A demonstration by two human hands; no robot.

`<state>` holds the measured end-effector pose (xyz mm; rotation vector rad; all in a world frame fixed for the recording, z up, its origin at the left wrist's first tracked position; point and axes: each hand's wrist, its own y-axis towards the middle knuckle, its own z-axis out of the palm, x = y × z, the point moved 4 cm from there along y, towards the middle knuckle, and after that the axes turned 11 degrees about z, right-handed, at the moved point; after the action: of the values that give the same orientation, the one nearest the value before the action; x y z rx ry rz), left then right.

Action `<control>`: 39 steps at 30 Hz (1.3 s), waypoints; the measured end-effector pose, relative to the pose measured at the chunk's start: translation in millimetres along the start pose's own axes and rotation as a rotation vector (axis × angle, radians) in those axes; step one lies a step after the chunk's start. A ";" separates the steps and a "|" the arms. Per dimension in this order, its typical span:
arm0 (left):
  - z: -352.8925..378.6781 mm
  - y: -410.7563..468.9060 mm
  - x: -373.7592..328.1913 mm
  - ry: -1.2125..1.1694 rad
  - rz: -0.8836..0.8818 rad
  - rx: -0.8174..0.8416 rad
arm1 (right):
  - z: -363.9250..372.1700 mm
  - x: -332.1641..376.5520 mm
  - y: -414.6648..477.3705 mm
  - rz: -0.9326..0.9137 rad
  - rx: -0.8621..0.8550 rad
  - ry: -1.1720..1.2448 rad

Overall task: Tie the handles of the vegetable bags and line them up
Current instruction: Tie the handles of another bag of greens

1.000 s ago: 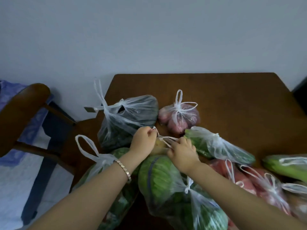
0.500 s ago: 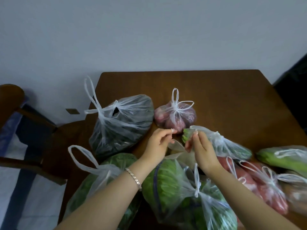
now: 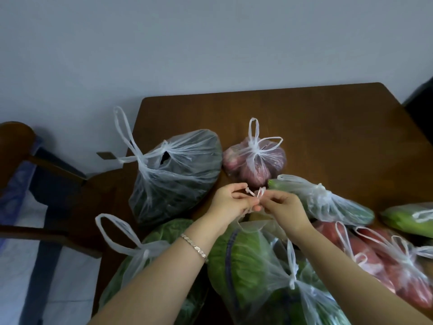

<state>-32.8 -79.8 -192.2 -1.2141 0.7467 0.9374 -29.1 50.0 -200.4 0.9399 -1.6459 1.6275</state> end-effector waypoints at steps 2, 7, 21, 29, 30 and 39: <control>-2.9 3.6 1.0 0.014 -0.008 0.011 | 5.7 -0.2 -2.5 -0.002 0.097 0.005; -3.9 6.8 1.4 0.230 0.100 0.071 | 2.7 -2.5 -4.8 -0.052 -0.006 -0.039; -15.0 7.5 9.7 0.628 0.413 0.001 | 11.5 -13.9 4.5 0.044 -0.109 -0.457; -10.2 12.2 20.5 0.419 0.202 -0.038 | 1.7 -7.3 -11.7 -0.094 0.069 -0.042; -10.0 10.8 21.8 0.408 0.181 -0.035 | 0.7 -7.8 -11.8 -0.093 0.054 -0.058; -12.1 7.3 18.6 0.554 0.140 -0.216 | -4.2 -7.8 -21.6 -0.282 -0.165 -0.284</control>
<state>-31.1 -87.5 -214.2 -1.6588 1.2020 0.8125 -7.0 55.0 -195.0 1.2965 -1.7094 1.1947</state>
